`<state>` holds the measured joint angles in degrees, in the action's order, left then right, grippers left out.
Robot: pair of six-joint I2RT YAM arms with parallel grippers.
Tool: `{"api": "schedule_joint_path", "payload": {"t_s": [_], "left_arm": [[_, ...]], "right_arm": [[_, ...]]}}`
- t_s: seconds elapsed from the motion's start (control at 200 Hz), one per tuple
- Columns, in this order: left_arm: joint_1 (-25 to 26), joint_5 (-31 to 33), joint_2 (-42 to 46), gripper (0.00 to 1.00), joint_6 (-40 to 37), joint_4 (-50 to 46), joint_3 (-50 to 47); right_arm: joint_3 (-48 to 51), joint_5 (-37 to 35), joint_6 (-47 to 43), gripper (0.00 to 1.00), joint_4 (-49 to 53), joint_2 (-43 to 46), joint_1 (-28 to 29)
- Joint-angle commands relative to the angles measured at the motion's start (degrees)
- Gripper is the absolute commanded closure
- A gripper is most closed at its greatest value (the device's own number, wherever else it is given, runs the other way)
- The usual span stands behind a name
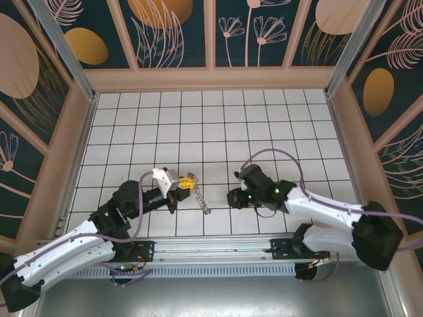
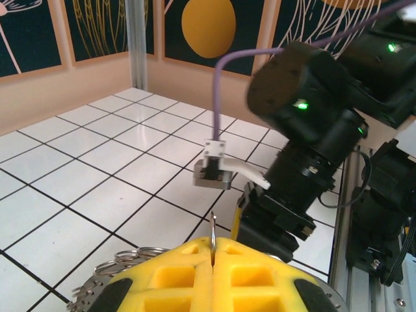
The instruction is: Put the keys on the keyring
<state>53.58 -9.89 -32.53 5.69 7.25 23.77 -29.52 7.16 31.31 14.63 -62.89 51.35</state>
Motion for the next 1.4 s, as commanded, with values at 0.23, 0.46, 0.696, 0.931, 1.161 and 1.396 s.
{"api": "schedule_joint_path", "payload": {"t_s": [0.23, 0.46, 0.696, 0.931, 1.161, 1.396], "left_arm": [[0.23, -1.67, 2.14, 1.00, 1.26, 3.85, -0.21], [0.22, -1.97, 2.36, 1.00, 1.19, 3.83, -0.04], [0.25, -2.24, 2.54, 1.00, 1.16, 4.35, -0.22], [0.21, -2.24, 2.51, 1.00, 1.25, 4.18, -0.22], [0.23, -2.59, 2.74, 1.00, 1.34, 4.27, -0.21], [0.26, -2.70, 3.41, 1.00, 1.60, 4.35, -0.39]], "right_arm": [[11.06, -11.33, 2.50, 0.59, -20.36, 4.58, 4.12], [16.12, -18.47, 2.74, 0.61, -27.65, 4.98, 8.24], [20.18, -23.50, 4.29, 0.61, -32.74, 5.61, 11.93], [22.52, -24.29, 3.31, 0.62, -35.53, 5.79, 11.93], [23.09, -24.13, 1.24, 0.65, -36.69, 5.51, 11.90], [22.85, -21.12, -1.04, 0.65, -39.12, 3.22, 10.18]]}}
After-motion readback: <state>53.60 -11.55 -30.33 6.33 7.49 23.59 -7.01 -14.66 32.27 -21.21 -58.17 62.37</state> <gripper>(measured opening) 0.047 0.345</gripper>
